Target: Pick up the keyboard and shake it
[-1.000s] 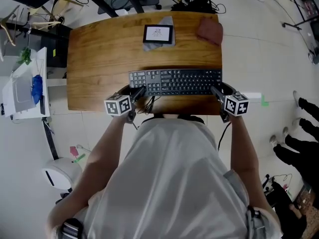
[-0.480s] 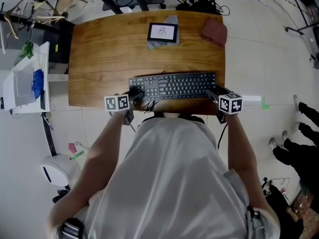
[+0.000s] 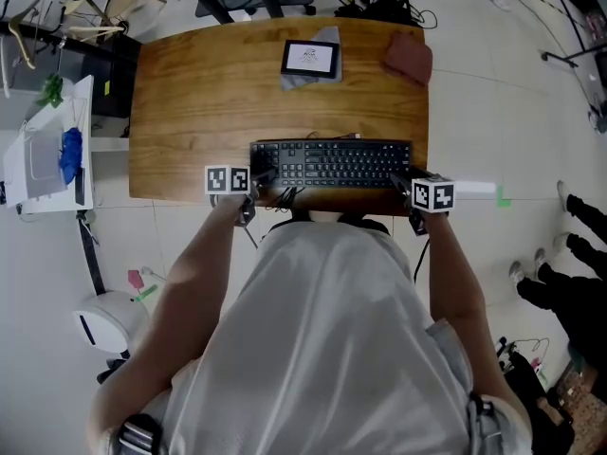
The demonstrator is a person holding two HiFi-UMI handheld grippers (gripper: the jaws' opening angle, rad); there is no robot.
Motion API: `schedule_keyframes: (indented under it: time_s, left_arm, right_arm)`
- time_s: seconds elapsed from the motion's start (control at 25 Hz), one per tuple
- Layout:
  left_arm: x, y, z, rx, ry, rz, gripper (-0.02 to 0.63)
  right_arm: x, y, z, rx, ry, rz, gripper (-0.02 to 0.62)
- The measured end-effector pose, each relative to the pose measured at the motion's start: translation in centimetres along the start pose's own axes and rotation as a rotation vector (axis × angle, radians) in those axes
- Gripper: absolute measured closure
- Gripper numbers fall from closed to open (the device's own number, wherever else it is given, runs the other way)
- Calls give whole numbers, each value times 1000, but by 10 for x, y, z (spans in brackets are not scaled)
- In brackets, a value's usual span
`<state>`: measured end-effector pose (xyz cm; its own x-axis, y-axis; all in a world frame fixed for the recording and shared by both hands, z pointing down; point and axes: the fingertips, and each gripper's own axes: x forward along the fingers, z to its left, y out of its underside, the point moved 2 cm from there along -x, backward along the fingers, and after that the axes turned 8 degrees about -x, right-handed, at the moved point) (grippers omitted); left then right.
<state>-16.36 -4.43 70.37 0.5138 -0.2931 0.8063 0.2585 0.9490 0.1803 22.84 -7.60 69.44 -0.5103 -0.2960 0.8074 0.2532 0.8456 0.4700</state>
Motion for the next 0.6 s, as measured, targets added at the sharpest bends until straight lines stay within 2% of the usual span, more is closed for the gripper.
schedule_keyframes:
  time_s: [0.36, 0.48, 0.6]
  left_arm:
    - [1, -2, 3, -24, -11, 10, 318]
    - [1, -2, 3, -22, 2, 3, 318]
    - [-1, -4, 6, -9, -21, -12, 310]
  right_arm:
    - [6, 1, 0, 19, 19, 19, 342]
    - [3, -1, -1, -10, 47, 3, 330]
    - [3, -2, 1, -64, 66, -8, 330]
